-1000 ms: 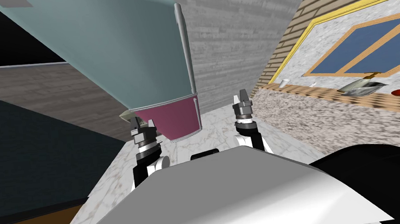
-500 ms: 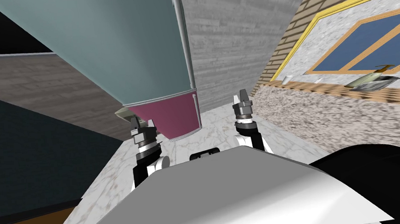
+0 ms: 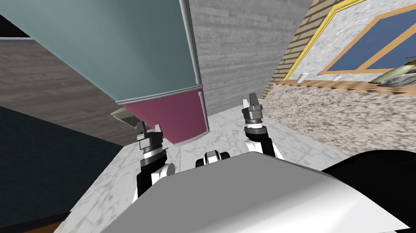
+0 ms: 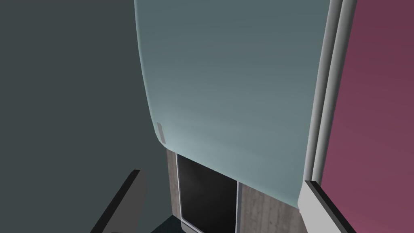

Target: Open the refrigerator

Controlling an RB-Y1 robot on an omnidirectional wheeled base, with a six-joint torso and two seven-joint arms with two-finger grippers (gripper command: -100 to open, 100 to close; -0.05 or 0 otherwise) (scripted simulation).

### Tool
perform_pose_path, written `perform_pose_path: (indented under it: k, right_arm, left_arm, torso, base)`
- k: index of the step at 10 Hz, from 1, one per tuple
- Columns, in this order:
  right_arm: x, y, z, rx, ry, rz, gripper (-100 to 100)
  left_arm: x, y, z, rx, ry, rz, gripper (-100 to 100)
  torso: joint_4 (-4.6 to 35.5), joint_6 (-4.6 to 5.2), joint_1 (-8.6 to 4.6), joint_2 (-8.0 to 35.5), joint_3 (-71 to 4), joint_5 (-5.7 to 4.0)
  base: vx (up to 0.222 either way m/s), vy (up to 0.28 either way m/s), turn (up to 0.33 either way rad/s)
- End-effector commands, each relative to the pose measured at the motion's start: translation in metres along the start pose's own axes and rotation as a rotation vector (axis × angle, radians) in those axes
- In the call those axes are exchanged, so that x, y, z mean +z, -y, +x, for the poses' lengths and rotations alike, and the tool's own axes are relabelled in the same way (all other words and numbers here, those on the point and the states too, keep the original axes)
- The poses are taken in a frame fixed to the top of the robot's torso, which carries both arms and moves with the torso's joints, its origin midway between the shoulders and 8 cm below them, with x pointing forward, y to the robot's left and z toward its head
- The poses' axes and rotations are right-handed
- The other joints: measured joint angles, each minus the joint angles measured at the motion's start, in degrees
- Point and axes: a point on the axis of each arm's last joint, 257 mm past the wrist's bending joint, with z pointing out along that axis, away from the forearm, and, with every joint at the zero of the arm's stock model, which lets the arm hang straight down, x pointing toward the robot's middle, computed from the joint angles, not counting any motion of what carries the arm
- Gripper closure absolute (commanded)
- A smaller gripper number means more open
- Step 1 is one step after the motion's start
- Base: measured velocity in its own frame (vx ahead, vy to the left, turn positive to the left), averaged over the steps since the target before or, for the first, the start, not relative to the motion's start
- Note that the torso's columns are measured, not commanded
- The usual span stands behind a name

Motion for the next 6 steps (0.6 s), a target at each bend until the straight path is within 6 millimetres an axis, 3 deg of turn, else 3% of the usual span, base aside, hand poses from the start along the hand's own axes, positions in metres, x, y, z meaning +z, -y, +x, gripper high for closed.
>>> perform_pose_path:
  k: [1, 6]
  right_arm:
    - [0.000, 0.000, 0.000, 0.000, 0.000, 0.000, 0]
    - [0.000, 0.000, 0.000, 0.000, 0.000, 0.000, 0]
  left_arm:
    - [0.001, -0.009, 0.003, 0.036, -0.051, -0.036, -100]
    - [0.001, -0.028, -0.002, 0.107, -0.110, -0.133, -100]
  torso:
    - [0.15, 0.00, -0.02, 0.11, -0.28, 0.00]
    - [0.25, 0.00, -0.01, 0.28, -0.27, 0.00]
  base:
    - [0.078, -0.053, -0.035]
    - [0.112, -0.084, -0.042]
